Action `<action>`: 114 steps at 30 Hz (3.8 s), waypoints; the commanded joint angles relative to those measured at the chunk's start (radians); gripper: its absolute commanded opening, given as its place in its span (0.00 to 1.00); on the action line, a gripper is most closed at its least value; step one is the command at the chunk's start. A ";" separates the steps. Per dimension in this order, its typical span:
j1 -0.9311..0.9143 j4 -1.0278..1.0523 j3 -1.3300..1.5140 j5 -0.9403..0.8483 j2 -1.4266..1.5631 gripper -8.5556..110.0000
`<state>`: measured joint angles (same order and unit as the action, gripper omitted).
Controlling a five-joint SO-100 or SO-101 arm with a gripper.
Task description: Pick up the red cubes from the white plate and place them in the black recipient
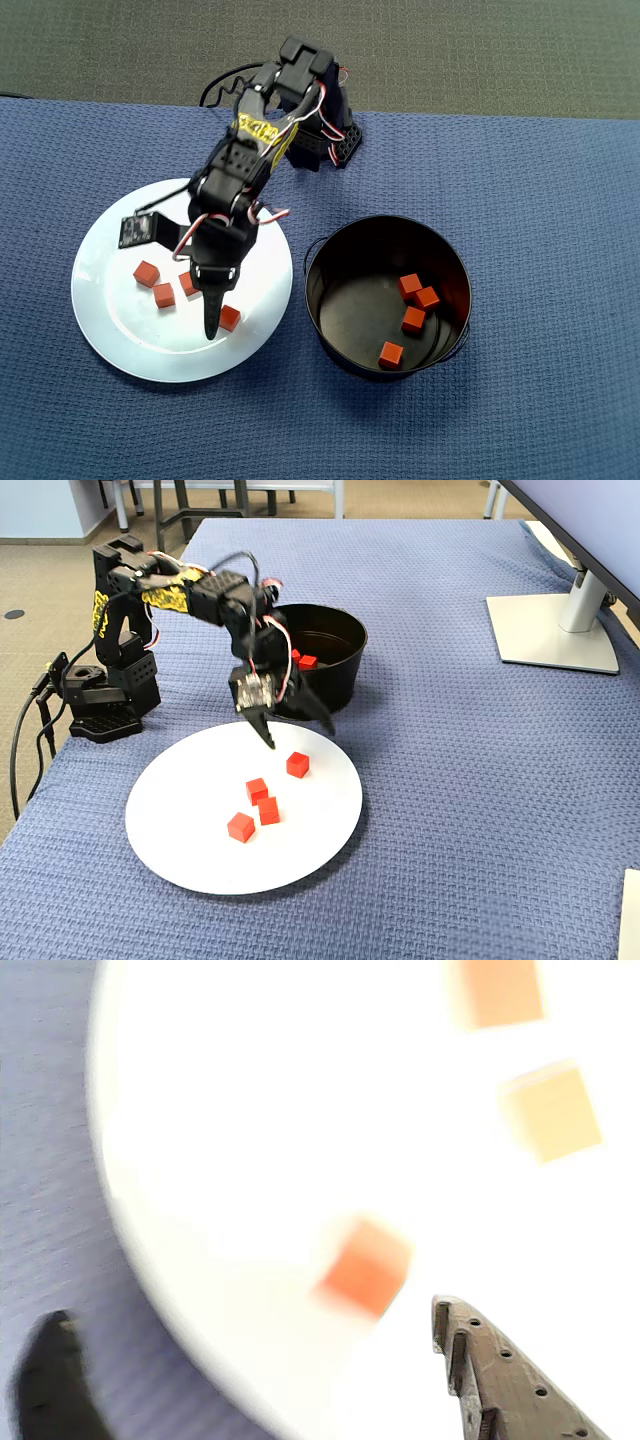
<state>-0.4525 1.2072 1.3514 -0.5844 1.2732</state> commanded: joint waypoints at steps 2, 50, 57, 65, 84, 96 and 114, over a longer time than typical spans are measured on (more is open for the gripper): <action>-0.025 -0.098 -0.063 0.100 -0.026 0.28; 0.080 -0.008 -0.140 0.589 -0.209 0.20; 0.067 0.002 -0.198 0.560 -0.256 0.20; 0.066 0.008 -0.227 0.551 -0.272 0.19; 0.037 0.066 -0.161 0.577 0.040 0.07; 0.324 0.144 -0.005 0.647 0.557 0.07; 0.505 0.150 0.067 0.368 0.477 0.40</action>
<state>0.1749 1.3361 1.5002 -0.0890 1.7533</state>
